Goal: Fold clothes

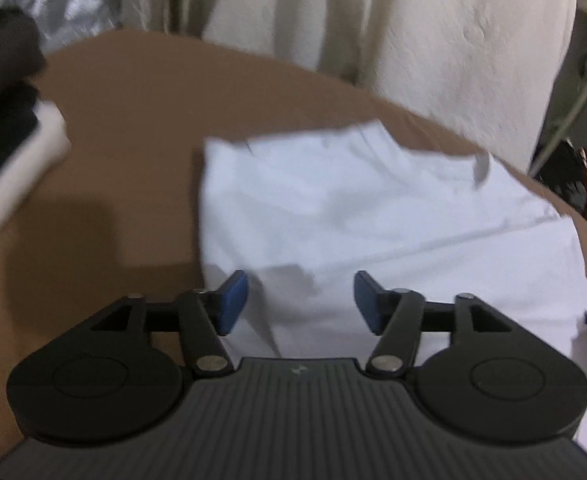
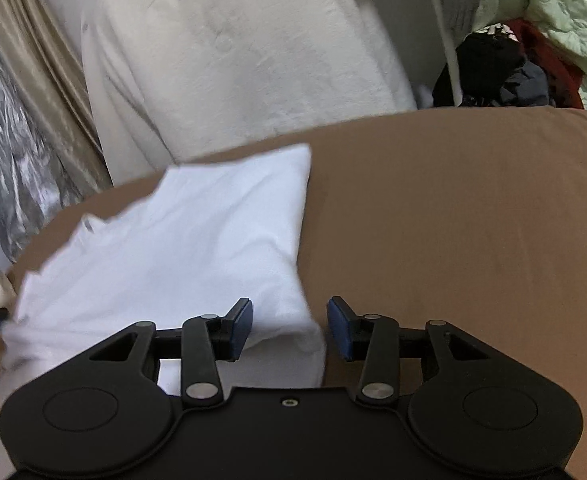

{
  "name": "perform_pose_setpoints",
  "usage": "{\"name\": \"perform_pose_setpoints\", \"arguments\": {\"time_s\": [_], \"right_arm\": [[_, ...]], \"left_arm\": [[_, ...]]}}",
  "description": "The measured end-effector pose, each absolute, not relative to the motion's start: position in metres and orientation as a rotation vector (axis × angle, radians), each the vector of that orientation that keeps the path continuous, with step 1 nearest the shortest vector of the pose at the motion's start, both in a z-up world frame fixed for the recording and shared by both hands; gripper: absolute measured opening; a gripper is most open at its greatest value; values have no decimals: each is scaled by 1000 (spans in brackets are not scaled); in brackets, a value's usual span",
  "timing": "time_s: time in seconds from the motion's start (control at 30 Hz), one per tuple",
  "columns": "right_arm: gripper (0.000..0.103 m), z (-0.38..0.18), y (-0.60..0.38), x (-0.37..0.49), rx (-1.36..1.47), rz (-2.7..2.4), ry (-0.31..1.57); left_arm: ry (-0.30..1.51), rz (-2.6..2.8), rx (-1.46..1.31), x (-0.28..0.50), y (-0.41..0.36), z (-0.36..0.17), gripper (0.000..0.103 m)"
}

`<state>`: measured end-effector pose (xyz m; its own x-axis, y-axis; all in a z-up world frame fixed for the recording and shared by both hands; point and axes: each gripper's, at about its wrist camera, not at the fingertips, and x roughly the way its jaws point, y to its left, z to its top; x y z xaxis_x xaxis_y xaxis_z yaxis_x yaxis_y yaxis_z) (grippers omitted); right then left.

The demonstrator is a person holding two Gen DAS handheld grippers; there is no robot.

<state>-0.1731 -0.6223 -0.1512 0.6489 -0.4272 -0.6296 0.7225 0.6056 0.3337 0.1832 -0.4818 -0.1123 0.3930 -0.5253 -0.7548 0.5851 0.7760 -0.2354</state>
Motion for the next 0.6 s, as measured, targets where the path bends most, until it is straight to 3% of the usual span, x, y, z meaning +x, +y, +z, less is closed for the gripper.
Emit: {"name": "perform_pose_setpoints", "arguments": {"time_s": [0.1,0.13,0.17,0.2,0.23,0.47,0.6], "right_arm": [[50,-152,-607,-163,436,-729,581],[53,-150,-605,-161,412,-738,588],[54,-149,-605,-162,411,-746,588],[54,-148,-606,-164,426,-751,582],[55,-149,-610,-166,446,-754,574],[56,-155,-614,-170,509,-757,542],[58,-153,-612,-166,498,-761,538]], "left_arm": [[979,-726,68,179,-490,-127,64],[967,-720,65,178,-491,-129,59],[937,-726,59,177,-493,-129,50],[920,-734,66,178,-496,-129,12],[923,-758,67,180,-499,-127,9],[694,-806,42,170,-501,-77,8],[715,-727,-49,195,-492,-84,11]]}}
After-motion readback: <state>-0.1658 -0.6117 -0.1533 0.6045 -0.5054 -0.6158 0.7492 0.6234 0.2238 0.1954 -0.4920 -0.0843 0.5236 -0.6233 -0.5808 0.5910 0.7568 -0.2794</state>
